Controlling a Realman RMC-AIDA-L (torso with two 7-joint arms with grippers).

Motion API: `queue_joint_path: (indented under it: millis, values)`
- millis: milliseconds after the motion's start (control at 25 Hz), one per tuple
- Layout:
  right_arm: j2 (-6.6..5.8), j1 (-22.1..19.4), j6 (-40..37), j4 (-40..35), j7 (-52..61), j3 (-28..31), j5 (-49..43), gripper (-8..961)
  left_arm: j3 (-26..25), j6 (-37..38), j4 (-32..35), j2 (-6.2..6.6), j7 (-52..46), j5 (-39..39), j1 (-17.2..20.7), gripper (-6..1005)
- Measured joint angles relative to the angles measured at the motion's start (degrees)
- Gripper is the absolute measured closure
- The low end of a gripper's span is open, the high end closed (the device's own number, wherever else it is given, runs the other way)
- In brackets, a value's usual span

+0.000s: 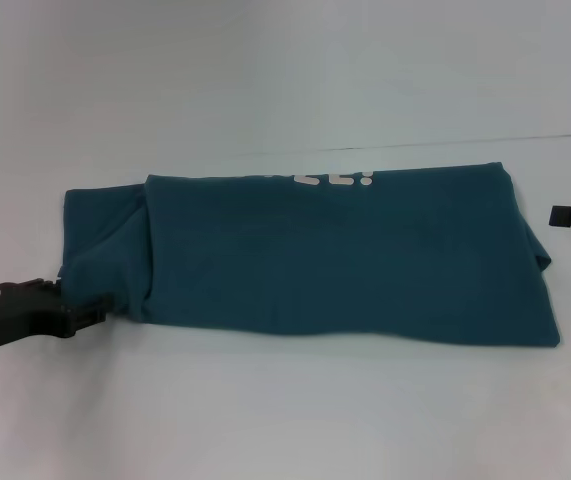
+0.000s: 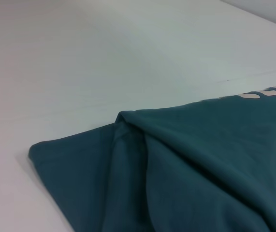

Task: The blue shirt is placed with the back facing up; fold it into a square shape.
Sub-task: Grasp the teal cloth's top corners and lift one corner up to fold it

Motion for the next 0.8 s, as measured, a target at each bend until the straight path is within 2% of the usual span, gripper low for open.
queue_joint_path:
  millis: [160,360,480,800]
  values:
    - [0.00,-0.2,0.0,0.0,0.0,0.0,-0.1,87,0.2,0.1,0.1,0.00,0.0,0.0,-0.2,336]
    - [0.00,-0.6,0.1,0.0,0.0,0.1,-0.3,182,0.2,0.1,0.1,0.00,0.0,0.0,-0.3,567]
    - [0.00,-0.7,0.1,0.0,0.1,0.1,-0.3,182,0.2,0.2,0.1,0.00,0.0,0.0,-0.3,710]
    - [-0.01,-1.2,0.0,0.1,1.0,-0.6,-1.8,183,0.0,0.2,0.8,0.00,-0.4,-0.3,-0.4,861]
